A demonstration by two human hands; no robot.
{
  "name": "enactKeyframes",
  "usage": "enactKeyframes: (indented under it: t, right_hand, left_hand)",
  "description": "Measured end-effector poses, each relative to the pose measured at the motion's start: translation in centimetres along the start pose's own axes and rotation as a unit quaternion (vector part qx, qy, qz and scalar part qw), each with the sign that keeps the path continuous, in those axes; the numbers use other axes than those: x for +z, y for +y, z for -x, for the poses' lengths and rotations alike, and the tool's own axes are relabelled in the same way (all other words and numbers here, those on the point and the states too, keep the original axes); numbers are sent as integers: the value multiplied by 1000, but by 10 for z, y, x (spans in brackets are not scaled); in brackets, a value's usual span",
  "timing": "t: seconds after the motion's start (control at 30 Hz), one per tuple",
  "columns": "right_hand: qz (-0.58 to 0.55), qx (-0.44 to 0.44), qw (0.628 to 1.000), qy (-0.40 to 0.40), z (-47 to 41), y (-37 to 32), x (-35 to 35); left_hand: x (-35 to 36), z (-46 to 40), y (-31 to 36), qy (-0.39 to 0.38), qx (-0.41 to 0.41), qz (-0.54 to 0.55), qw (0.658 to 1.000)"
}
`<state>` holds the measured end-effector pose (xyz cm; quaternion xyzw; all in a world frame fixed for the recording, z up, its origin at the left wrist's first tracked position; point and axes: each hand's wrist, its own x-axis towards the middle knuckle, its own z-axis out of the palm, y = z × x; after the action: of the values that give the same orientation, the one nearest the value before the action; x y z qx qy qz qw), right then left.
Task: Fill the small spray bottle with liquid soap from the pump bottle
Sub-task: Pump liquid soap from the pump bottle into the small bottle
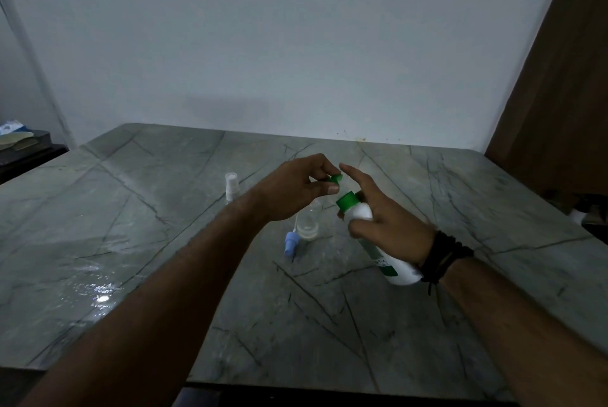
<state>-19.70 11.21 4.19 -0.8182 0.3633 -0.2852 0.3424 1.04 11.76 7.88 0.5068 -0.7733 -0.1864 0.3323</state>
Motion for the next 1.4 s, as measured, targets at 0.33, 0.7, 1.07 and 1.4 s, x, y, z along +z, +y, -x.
enactKeyframes:
  t: [0.33,0.7,1.07,1.4]
  right_hand:
    - [12,-19,1000,-19,1,6,0]
    - [-21,-28,999,-3,-8,13,8]
    - [22,-52,998,39,-15,12,15]
    - [23,-53,998,33,-17,11,15]
  left_hand:
    - [-1,-3,-2,7,-15,-10,1000]
    - [-1,-7,-5,-13,-12,-32,999]
    - [0,-11,-9,9,-7,-44,999]
    - [0,-9,-7,40,-36,-34,998]
